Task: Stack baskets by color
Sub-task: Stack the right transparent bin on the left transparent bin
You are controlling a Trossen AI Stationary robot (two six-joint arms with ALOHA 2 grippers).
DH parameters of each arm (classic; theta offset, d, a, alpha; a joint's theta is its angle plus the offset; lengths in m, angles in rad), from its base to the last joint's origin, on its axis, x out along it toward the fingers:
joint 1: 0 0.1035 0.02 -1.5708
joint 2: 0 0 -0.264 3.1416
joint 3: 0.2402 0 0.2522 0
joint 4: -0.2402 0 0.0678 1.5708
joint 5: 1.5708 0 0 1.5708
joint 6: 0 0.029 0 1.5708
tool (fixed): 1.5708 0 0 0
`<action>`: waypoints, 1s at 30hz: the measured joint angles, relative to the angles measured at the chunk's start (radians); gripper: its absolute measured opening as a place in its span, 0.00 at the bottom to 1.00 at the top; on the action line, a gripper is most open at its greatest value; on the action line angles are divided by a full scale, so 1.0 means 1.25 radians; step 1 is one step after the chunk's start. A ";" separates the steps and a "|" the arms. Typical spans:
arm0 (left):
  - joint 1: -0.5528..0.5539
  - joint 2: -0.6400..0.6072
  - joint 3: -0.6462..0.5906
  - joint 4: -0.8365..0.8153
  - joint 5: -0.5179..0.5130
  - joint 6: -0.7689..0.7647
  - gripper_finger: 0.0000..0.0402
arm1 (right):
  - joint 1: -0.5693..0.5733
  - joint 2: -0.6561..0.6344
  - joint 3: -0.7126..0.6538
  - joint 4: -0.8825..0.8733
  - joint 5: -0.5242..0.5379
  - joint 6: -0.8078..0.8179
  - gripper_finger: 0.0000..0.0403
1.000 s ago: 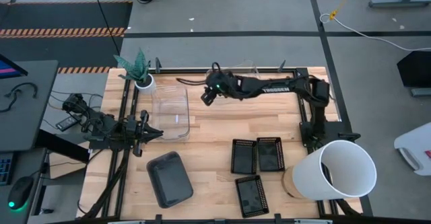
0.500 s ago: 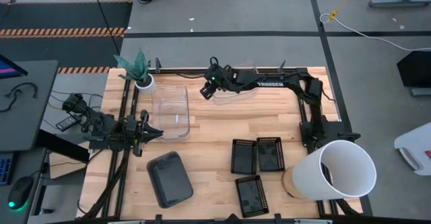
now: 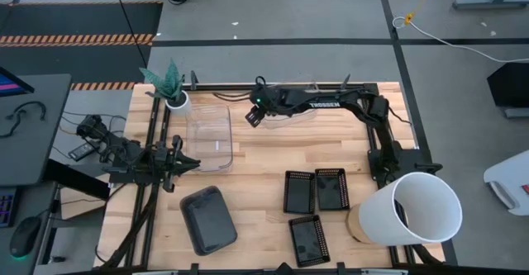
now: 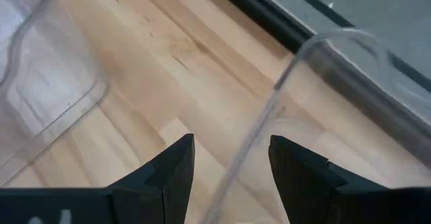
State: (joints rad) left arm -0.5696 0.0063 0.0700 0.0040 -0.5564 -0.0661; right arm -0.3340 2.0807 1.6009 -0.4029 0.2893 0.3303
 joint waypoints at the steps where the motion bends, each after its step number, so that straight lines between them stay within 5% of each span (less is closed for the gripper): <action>1: 0.000 0.000 0.000 0.000 0.000 0.000 0.09 | 0.000 0.005 0.000 0.002 0.000 0.006 0.49; 11: 0.000 0.000 0.000 0.001 0.000 0.000 0.08 | 0.001 0.011 -0.001 -0.022 -0.029 0.013 0.45; 30: 0.000 0.000 0.000 0.000 0.000 0.000 0.08 | 0.021 0.006 0.001 -0.060 -0.032 0.087 0.04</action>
State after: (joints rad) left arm -0.5694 0.0063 0.0700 0.0044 -0.5560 -0.0666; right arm -0.3080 2.0876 1.6016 -0.4778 0.2493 0.4385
